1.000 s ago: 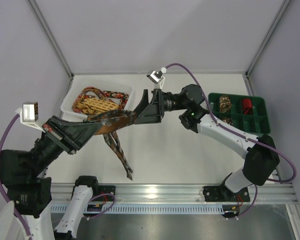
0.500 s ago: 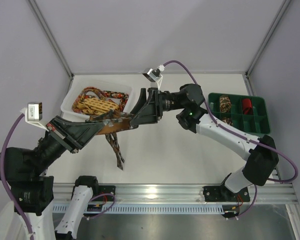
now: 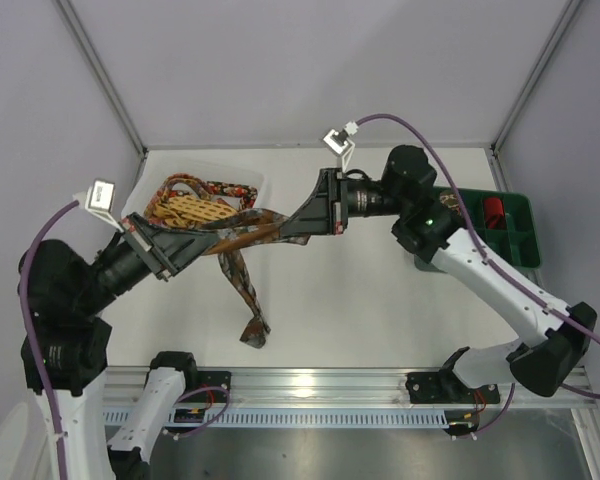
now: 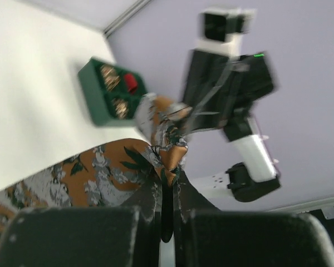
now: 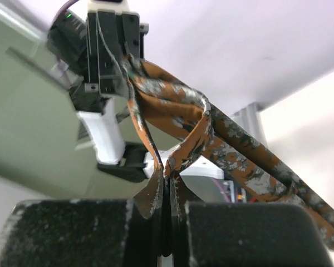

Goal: Roll the ties
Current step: Move the tie to the center of the board

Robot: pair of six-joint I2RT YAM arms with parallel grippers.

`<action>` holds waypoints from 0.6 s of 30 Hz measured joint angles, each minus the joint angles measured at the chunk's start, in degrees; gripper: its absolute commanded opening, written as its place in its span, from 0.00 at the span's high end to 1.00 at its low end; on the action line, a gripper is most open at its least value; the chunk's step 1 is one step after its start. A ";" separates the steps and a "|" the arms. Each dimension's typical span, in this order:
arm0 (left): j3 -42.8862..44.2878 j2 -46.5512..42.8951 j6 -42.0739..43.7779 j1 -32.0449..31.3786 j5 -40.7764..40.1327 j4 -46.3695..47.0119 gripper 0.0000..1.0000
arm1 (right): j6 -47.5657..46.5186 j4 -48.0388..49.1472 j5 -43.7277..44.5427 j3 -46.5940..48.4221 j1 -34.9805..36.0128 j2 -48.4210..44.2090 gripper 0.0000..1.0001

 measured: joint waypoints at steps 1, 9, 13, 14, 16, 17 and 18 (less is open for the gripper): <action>0.68 1.40 1.36 -0.02 -0.35 -2.43 1.00 | -1.73 -5.90 1.88 2.08 -0.72 -0.94 1.00; -9.01 4.81 4.96 -1.86 0.50 -7.02 0.99 | -3.96 -40.87 17.42 8.74 -1.97 -3.34 1.00; -16.61 8.61 4.52 -6.80 0.66 -3.52 0.77 | -0.87 -48.63 20.28 2.01 -5.99 -6.29 1.00; -17.44 11.10 4.50 -10.12 -0.04 -2.14 0.68 | -0.42 -50.23 21.00 1.18 -7.41 -6.91 1.00; -18.51 16.24 5.29 -13.00 -5.09 -0.87 0.39 | -0.59 -56.74 26.47 0.28 -13.11 -8.96 1.00; -18.73 18.05 5.73 -13.51 -6.80 -0.46 0.29 | -0.59 -59.80 29.99 0.11 -16.70 -10.12 1.00; -18.84 20.72 6.03 -14.49 -9.03 0.28 0.22 | -0.44 -62.36 33.14 0.11 -20.20 -11.26 1.00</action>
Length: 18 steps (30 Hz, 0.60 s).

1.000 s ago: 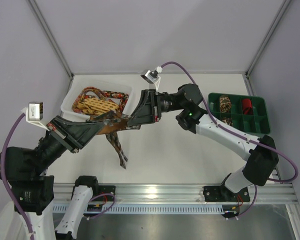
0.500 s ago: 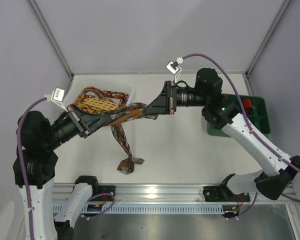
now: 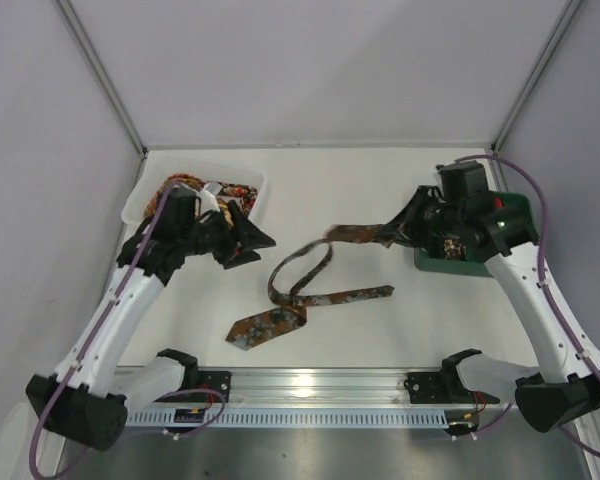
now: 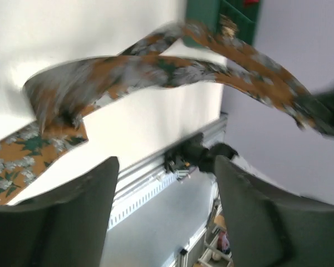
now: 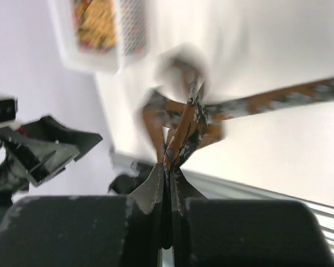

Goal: Roll the ties
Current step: Move the tie to the center of the board

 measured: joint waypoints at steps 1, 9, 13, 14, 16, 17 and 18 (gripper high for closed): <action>0.00 2.60 0.48 -0.90 -1.86 0.85 0.13 | 0.09 -1.88 2.29 0.02 -2.08 -0.74 1.00; 0.28 8.41 8.94 -4.74 -14.47 4.66 0.00 | 1.79 -9.16 9.42 9.51 -6.91 5.97 1.00; -1.95 5.42 13.20 -9.79 -20.44 10.21 0.00 | 4.00 -9.62 11.47 17.16 -7.10 12.39 1.00; -2.80 5.20 14.67 -12.17 -22.73 12.11 0.00 | 4.55 -9.88 12.02 19.04 -7.21 13.73 1.00; -3.17 6.62 17.40 -16.31 -25.53 14.64 0.00 | 5.29 -9.97 12.79 21.84 -7.65 15.58 1.00; -2.91 8.13 18.60 -17.73 -26.73 15.72 0.00 | 5.64 -10.01 12.94 22.56 -8.00 16.13 1.00; -1.90 10.56 20.46 -19.32 -28.20 16.44 0.00 | 5.97 -10.01 12.98 23.02 -8.41 16.55 1.00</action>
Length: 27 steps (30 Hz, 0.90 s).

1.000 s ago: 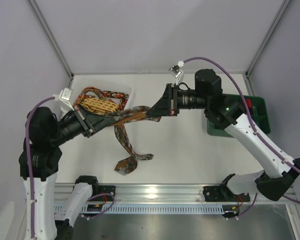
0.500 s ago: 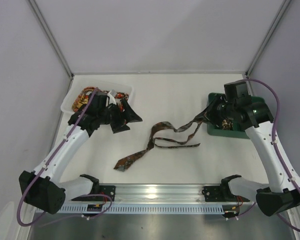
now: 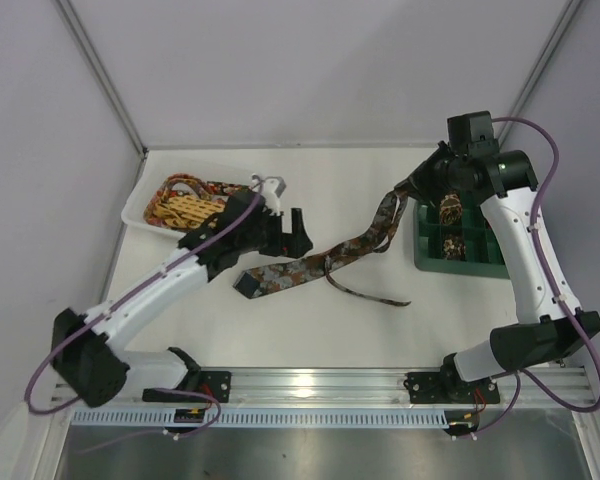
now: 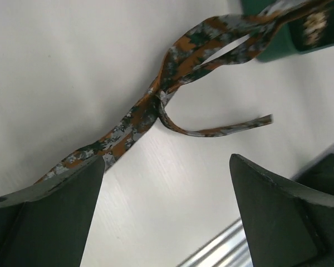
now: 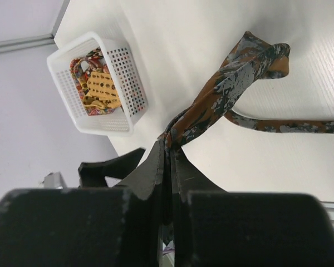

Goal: Roll the ties
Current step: Move the tie to the center of the board

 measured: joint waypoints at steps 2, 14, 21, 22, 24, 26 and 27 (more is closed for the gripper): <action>3.50 7.02 4.02 -2.49 -2.95 0.59 0.00 | 0.22 0.00 -0.04 0.24 -0.59 0.66 1.00; 24.65 36.96 20.92 -2.97 -2.47 -5.49 0.34 | -0.11 0.92 -2.43 -2.25 -4.04 1.68 1.00; 23.65 36.81 19.47 -2.69 2.12 -6.43 0.08 | -1.05 1.79 -2.62 -6.75 -4.96 1.53 1.00; 23.63 36.98 19.54 -2.69 2.60 -6.58 0.08 | -1.20 1.86 -2.69 -6.99 -5.05 1.53 1.00; 23.80 37.79 20.02 -2.69 3.50 -6.78 0.08 | -1.53 2.29 -3.08 -7.34 -5.22 1.51 1.00; 24.44 39.50 20.52 -2.69 4.24 -7.41 0.09 | -1.77 2.80 -3.48 -7.45 -5.53 1.51 1.00; 24.68 40.68 20.90 -2.69 4.59 -7.52 0.11 | -1.92 2.99 -3.63 -7.48 -5.68 1.49 1.00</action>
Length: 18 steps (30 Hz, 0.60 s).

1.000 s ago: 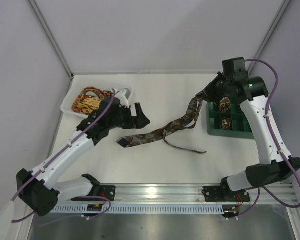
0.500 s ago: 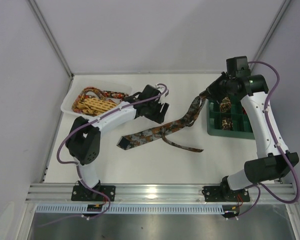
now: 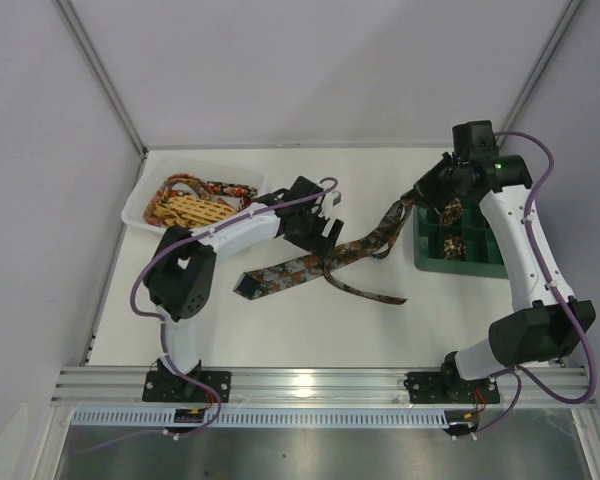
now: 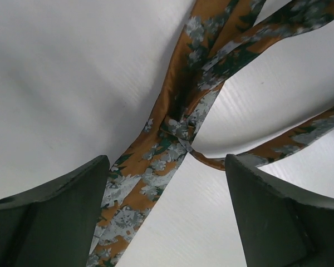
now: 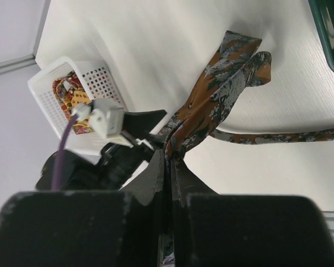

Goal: Roll the ties
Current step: Move the tie to the center of the board

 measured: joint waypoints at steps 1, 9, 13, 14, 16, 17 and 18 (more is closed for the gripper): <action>0.00 1.18 0.13 0.00 0.28 -0.09 0.11 | -0.17 0.17 -0.15 -0.02 -0.20 -0.02 1.00; -0.94 5.99 0.44 0.00 2.97 -1.11 0.44 | -1.09 0.48 -0.50 -0.35 -0.59 -1.40 1.00; -2.86 5.92 0.04 0.00 3.43 -0.90 0.89 | -1.27 0.52 -0.50 -1.49 -0.59 -2.95 1.00; -3.76 5.73 0.11 0.00 3.48 -0.85 0.99 | -1.29 0.50 -0.50 -1.77 -0.59 -3.43 1.00; -5.60 4.90 0.00 0.00 3.58 -1.29 0.99 | -1.60 0.11 -0.50 -2.19 -0.59 -4.37 1.00; -6.75 3.93 -0.07 0.00 3.48 -1.44 0.99 | -1.73 -0.39 -0.46 -2.21 -0.59 -4.68 1.00; -7.91 2.80 -0.04 0.00 3.26 -2.19 0.99 | -2.10 -1.20 -0.31 -2.21 -0.59 -5.05 1.00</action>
